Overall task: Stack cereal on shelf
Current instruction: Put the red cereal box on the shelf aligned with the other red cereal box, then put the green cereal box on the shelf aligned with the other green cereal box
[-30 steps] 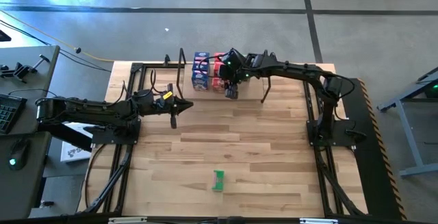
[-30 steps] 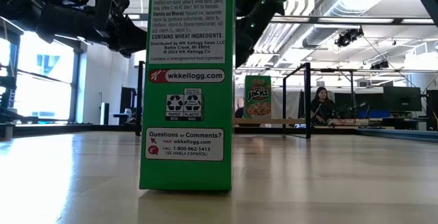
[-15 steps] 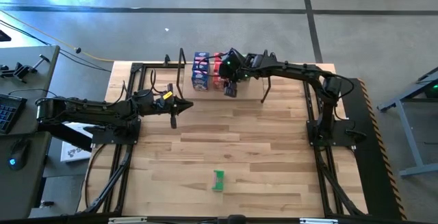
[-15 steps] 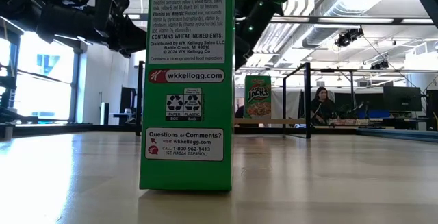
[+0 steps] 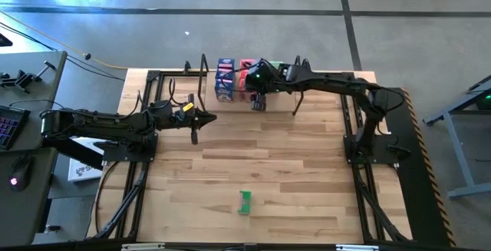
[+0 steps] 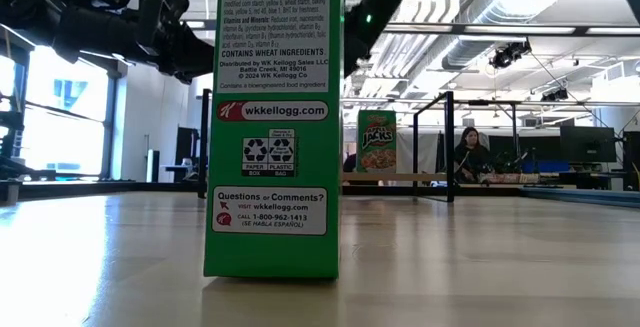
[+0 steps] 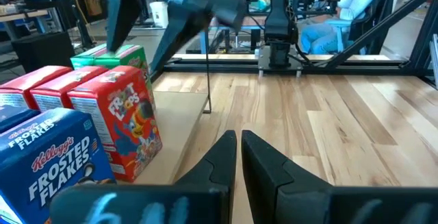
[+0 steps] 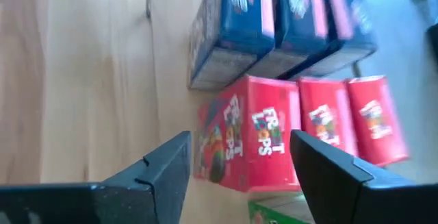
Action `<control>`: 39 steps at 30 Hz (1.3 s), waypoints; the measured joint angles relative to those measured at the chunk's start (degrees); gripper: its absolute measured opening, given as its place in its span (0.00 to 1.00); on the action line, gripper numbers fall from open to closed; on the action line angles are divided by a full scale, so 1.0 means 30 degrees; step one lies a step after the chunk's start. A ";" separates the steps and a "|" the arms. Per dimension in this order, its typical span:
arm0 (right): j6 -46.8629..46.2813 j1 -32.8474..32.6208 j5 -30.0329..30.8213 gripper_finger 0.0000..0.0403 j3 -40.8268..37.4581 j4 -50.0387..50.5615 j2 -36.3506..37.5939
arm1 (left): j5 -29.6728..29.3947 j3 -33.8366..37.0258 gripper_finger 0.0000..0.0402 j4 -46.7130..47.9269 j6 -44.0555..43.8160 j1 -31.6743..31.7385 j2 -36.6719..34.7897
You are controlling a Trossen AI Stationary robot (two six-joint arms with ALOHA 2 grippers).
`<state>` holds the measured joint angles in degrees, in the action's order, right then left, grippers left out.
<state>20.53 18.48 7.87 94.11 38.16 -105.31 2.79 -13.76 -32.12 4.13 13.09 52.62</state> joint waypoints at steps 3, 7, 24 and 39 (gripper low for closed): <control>0.0014 -0.0659 0.1014 0.56 0.0002 0.0187 0.1007 | 0.0007 0.0000 0.04 0.0068 0.0012 0.0005 0.0000; -0.0861 -0.1597 0.1882 0.55 0.0007 0.1446 0.2568 | 0.0030 0.0000 0.04 0.0097 0.0005 0.0005 0.0000; -1.0870 -0.8994 -0.1746 0.02 -0.6326 -0.0267 0.4602 | 0.0540 -0.0007 0.00 0.0227 0.0209 0.0005 0.0000; -1.9698 -1.6523 0.0599 0.00 -1.0040 -1.1348 0.3181 | 0.0743 -0.0007 0.00 0.0313 0.0207 0.0005 0.0000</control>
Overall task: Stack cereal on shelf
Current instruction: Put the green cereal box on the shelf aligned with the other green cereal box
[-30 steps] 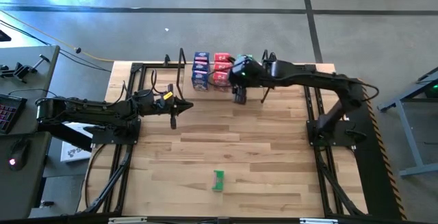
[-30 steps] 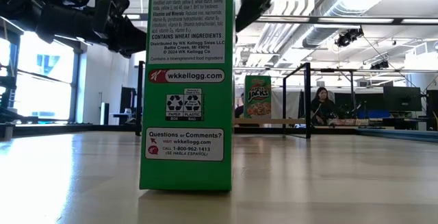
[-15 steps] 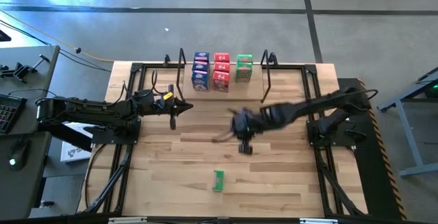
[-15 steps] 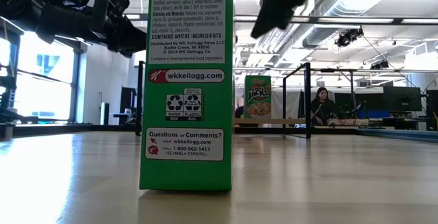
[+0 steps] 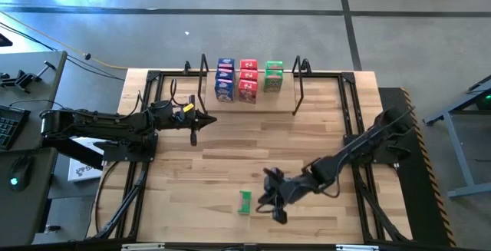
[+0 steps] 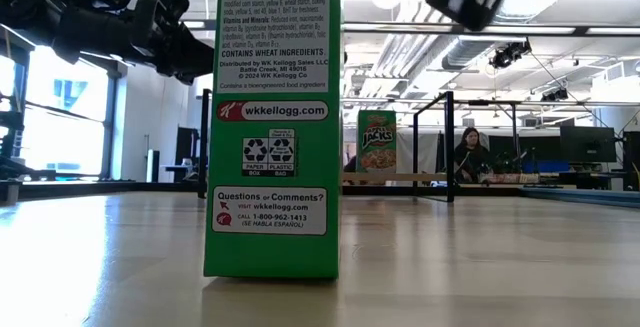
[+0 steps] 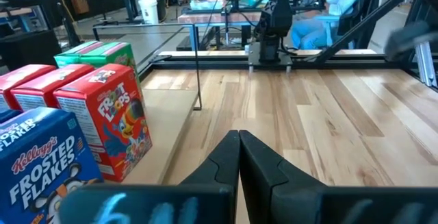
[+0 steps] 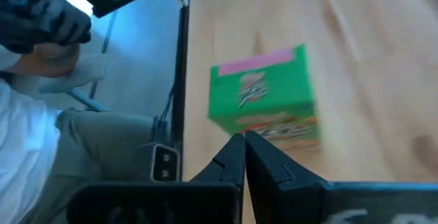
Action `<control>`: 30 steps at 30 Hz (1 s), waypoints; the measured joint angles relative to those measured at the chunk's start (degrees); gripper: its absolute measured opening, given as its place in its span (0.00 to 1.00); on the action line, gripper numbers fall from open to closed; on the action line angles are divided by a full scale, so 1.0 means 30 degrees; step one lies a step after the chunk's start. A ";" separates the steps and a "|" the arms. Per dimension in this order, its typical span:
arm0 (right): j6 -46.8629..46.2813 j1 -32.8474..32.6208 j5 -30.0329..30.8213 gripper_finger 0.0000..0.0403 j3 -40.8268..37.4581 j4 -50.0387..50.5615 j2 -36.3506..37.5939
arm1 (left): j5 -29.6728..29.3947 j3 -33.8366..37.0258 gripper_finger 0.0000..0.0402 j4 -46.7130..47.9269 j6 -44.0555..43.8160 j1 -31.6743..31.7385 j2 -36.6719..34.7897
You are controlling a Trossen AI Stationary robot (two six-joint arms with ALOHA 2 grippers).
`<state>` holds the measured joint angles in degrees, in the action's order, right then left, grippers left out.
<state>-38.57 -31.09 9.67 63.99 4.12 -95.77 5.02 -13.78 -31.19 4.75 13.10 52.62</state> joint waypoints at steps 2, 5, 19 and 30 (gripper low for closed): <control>-0.0780 -0.0394 -0.0113 0.00 0.0000 -0.0524 -0.0506 | 0.0000 0.0000 0.00 0.0009 -0.0005 0.0000 0.0000; -0.1344 -0.0720 -0.0297 0.00 0.0000 -0.2190 -0.1270 | 0.0000 0.0000 0.00 0.0002 -0.0005 0.0000 0.0000; -0.1511 -0.1281 0.0308 0.00 0.3194 -0.4505 -0.6124 | -0.0007 0.0000 0.00 0.0057 -0.0216 0.0000 0.0000; -0.4152 -0.0787 0.5375 0.00 0.4896 0.4018 -0.6191 | -0.0005 0.0000 0.00 0.0199 -0.0362 -0.0175 0.0000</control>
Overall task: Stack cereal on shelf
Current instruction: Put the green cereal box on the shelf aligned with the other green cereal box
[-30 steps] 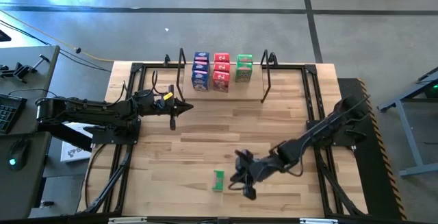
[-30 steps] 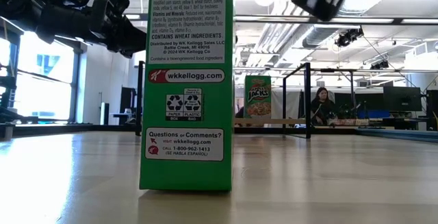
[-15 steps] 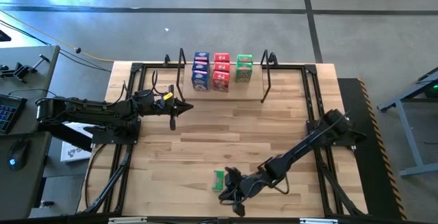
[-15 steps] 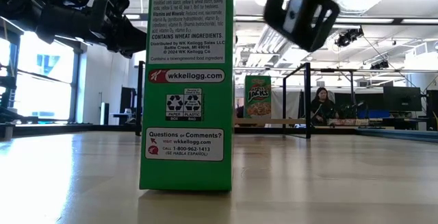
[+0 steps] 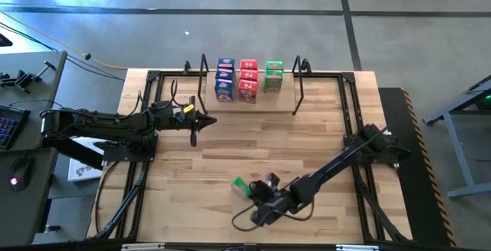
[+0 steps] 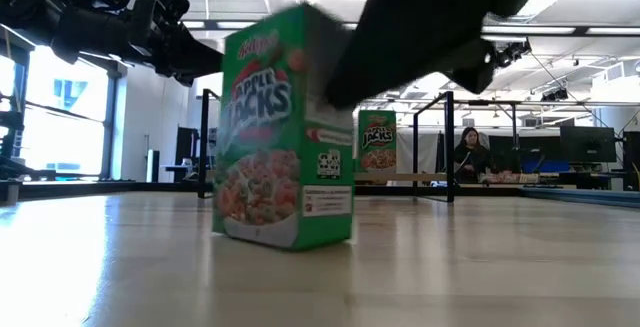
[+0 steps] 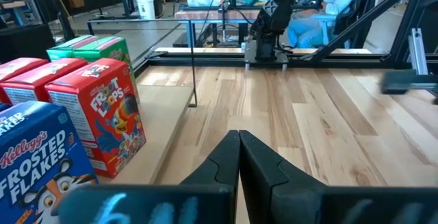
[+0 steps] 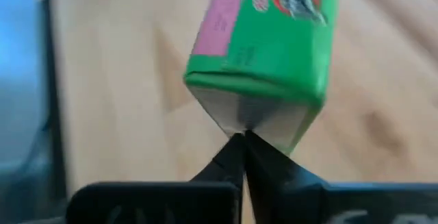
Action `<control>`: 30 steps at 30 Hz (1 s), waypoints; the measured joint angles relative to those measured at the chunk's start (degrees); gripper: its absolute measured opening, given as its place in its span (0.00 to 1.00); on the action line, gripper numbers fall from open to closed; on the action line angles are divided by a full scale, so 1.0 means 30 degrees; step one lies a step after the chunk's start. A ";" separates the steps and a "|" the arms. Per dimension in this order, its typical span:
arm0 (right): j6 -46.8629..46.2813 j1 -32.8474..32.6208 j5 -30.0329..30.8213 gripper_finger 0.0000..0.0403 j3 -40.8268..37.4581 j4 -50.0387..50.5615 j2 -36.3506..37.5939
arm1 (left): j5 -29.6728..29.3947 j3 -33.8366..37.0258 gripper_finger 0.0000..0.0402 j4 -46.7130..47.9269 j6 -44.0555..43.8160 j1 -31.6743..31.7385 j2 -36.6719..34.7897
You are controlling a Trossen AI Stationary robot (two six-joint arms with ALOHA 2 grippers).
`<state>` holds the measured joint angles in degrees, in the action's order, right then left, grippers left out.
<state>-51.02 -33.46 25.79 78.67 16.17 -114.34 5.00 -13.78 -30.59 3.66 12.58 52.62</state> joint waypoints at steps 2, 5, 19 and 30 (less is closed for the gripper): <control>0.0063 0.0394 0.0587 0.00 0.0019 0.0547 0.0000 | -0.0003 0.0000 0.00 0.0000 0.0000 0.0000 0.0000; 0.0795 0.1126 0.0781 0.00 0.0037 0.1433 0.0000 | -0.0003 0.0000 0.00 0.0010 0.0000 0.0000 0.0000; 0.8109 0.3952 -0.2667 0.00 0.0037 0.5429 0.2932 | -0.0010 -0.0007 0.00 0.0714 0.0268 0.0007 0.0015; 0.9695 0.5453 -0.6039 0.41 0.1571 0.4982 0.4230 | -0.0090 -0.0007 0.00 0.0783 0.0350 0.0044 0.0015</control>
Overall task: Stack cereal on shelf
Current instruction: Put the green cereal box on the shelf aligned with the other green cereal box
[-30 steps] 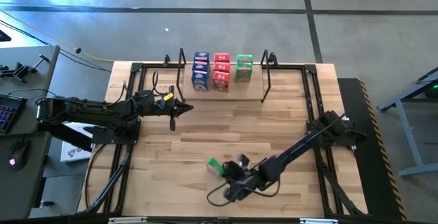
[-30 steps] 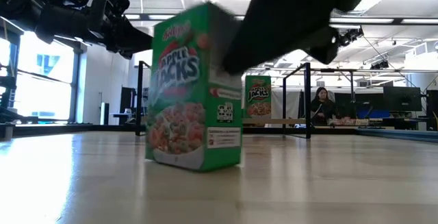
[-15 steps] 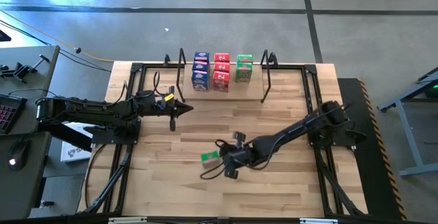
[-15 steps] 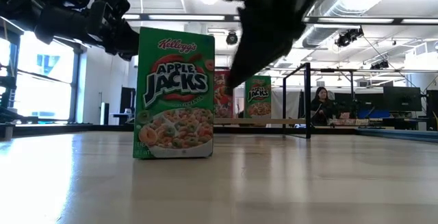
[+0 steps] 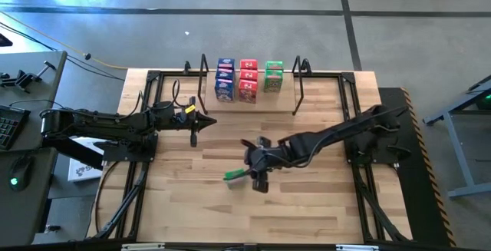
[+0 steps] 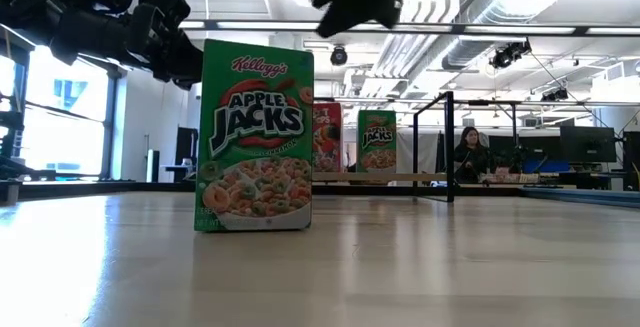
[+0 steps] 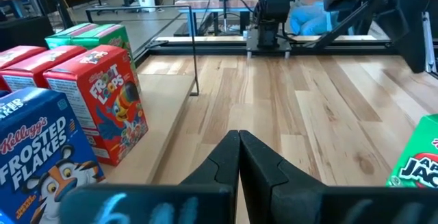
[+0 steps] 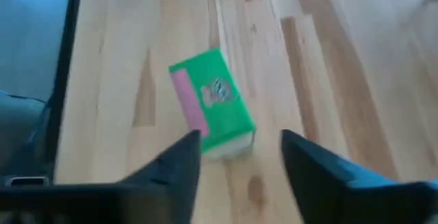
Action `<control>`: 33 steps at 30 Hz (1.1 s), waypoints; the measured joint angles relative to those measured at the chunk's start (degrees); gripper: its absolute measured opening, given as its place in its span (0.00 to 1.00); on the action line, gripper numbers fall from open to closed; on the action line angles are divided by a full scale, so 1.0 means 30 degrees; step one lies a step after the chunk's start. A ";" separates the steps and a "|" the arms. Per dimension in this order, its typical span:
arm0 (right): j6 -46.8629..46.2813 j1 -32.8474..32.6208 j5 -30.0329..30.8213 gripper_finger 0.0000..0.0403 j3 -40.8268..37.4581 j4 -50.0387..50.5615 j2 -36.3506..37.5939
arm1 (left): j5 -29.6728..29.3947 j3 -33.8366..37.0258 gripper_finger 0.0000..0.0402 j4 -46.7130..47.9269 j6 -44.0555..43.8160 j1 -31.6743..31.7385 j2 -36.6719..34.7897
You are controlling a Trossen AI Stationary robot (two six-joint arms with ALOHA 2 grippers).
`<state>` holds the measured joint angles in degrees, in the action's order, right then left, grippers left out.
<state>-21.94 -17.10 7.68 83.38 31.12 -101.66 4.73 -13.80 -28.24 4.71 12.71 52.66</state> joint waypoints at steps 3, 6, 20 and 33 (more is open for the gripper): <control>0.1136 0.0120 0.0018 0.58 0.1163 0.0105 -0.0809 | -0.0022 0.0000 0.00 0.0018 0.0007 0.0007 0.0000; 0.2136 0.0147 -0.0161 0.70 0.2551 -0.0024 -0.1843 | -0.0022 0.0000 0.00 0.0021 0.0001 0.0007 0.0000; 0.3397 0.0475 -0.1654 0.74 0.6036 0.2031 -0.5940 | -0.0022 0.0000 0.00 0.0133 0.0000 0.0007 0.0015; 0.2566 0.0493 -0.2540 0.53 0.6043 0.2556 -0.6321 | -0.0015 0.0000 0.00 0.0222 0.0000 0.0007 0.0015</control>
<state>-14.24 -15.62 0.06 101.51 38.79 -120.62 4.69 -13.80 -27.57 4.71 12.73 52.71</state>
